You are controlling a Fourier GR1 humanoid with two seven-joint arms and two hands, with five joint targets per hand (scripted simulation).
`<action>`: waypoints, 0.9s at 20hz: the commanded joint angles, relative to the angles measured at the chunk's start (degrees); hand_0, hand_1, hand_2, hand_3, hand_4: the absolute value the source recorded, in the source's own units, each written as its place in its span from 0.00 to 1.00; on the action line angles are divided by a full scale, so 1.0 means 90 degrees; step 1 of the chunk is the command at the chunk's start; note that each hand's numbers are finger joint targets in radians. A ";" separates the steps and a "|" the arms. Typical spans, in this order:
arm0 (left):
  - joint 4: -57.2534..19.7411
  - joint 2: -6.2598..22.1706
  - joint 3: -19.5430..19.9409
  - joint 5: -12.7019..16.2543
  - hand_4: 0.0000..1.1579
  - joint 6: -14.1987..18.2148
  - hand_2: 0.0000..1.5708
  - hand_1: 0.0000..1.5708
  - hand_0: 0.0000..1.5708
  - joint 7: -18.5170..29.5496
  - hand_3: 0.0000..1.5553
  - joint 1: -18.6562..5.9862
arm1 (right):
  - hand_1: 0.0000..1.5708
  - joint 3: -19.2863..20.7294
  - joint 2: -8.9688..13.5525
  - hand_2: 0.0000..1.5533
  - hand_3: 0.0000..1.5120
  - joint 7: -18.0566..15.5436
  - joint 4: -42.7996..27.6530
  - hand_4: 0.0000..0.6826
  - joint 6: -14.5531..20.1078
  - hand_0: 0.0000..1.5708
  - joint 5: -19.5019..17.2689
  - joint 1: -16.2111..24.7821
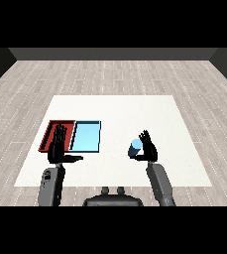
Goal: Pick the blue can and put it in the blue box
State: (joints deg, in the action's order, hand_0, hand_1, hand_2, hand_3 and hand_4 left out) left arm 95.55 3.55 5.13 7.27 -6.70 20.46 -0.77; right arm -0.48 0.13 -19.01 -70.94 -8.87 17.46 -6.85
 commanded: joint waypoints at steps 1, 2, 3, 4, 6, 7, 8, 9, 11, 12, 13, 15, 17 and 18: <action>-0.0704 0.0188 0.0266 0.0161 0.00 -0.0265 0.00 0.00 0.00 0.0312 0.00 -0.0299 | 0.00 -0.0196 -0.0014 0.00 0.00 -0.0037 0.0179 0.00 0.0214 0.00 0.0119 -0.0175; 0.0384 0.0033 -0.0014 0.0032 0.00 -0.0027 0.00 0.00 0.00 -0.0176 0.00 0.0173 | 0.00 0.0132 0.0018 0.00 0.00 -0.0050 0.0385 0.00 0.0004 0.00 0.0017 -0.0367; 0.0300 0.0004 -0.0001 0.0162 0.00 -0.0087 0.00 0.00 0.00 -0.0250 0.00 0.0184 | 0.00 0.0077 0.0072 0.00 0.00 -0.0149 0.0426 0.00 -0.0226 0.00 0.0022 -0.0111; 0.0251 0.0031 0.0056 0.0101 0.00 -0.0121 0.00 0.00 0.00 -0.0015 0.00 0.0255 | 0.00 -0.0021 -0.0013 0.00 0.00 -0.0107 0.0417 0.00 0.0016 0.00 0.0031 -0.0273; 0.0004 0.0091 0.0156 0.0163 0.00 -0.0061 0.00 0.00 0.00 -0.0134 0.00 -0.0161 | 0.00 -0.0731 -0.0014 0.00 0.00 0.0013 0.0047 0.00 0.0624 0.00 0.0449 -0.0145; -0.0143 0.0176 0.0304 0.0295 0.00 -0.0105 0.00 0.00 0.00 -0.0176 0.00 -0.0326 | 0.00 -0.0012 0.0001 0.00 0.00 0.0095 0.0653 0.00 0.0127 0.00 0.0162 -0.0618; -0.0068 0.0001 0.0081 0.0059 0.00 -0.0012 0.00 0.00 0.00 -0.0016 0.00 0.0009 | 0.00 -0.0369 -0.0014 0.00 0.00 -0.0238 0.0735 0.00 0.0302 0.00 0.0113 -0.0353; 0.0001 0.0032 0.0117 0.0023 0.00 -0.0158 0.00 0.00 0.00 0.0332 0.00 0.0360 | 0.00 -0.0213 -0.0014 0.00 0.00 0.0060 0.0545 0.00 0.0129 0.00 0.0105 -0.0390; -0.0479 0.0086 0.0194 0.0164 0.00 -0.0251 0.00 0.00 0.00 0.0306 0.00 -0.0124 | 0.00 0.0043 0.0170 0.00 0.00 0.0104 0.0729 0.00 0.0039 0.00 0.0202 -0.0667; -0.0122 -0.0132 -0.0057 0.0049 0.00 -0.0083 0.00 0.00 0.00 0.0210 0.00 0.0059 | 0.00 -0.0458 -0.0012 0.00 0.00 -0.0233 0.1087 0.00 0.0417 0.00 0.0280 -0.0712; 0.0177 0.0120 0.0209 0.0282 0.00 -0.0298 0.00 0.00 0.00 0.0078 0.00 0.0362 | 0.00 0.0064 0.0117 0.00 0.00 -0.0527 0.1593 0.00 -0.0097 0.00 0.0096 -0.0866; -0.0497 0.0120 0.0247 0.0106 0.00 -0.0080 0.00 0.00 0.00 0.0099 0.00 -0.0304 | 0.00 -0.0667 -0.0012 0.00 0.00 0.0161 0.0510 0.00 0.0642 0.00 0.0422 -0.0620; -0.0305 0.0259 0.0327 0.0189 0.00 -0.0219 0.00 0.00 0.00 0.0066 0.00 -0.0207 | 0.00 -0.0547 -0.0013 0.00 0.00 -0.0226 0.1312 0.00 0.0532 0.00 0.0369 -0.0966; 0.0435 0.0103 0.0148 0.0184 0.00 -0.0018 0.00 0.00 0.00 -0.0332 0.00 0.0066 | 0.00 -0.0252 -0.0013 0.00 0.00 -0.0223 0.1644 0.00 0.0327 0.00 0.0420 -0.1298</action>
State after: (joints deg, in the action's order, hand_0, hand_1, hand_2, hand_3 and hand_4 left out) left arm 95.54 4.14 6.41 8.34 -7.12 19.79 -1.36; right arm -3.06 0.23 -20.58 -60.28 -6.26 19.83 -14.61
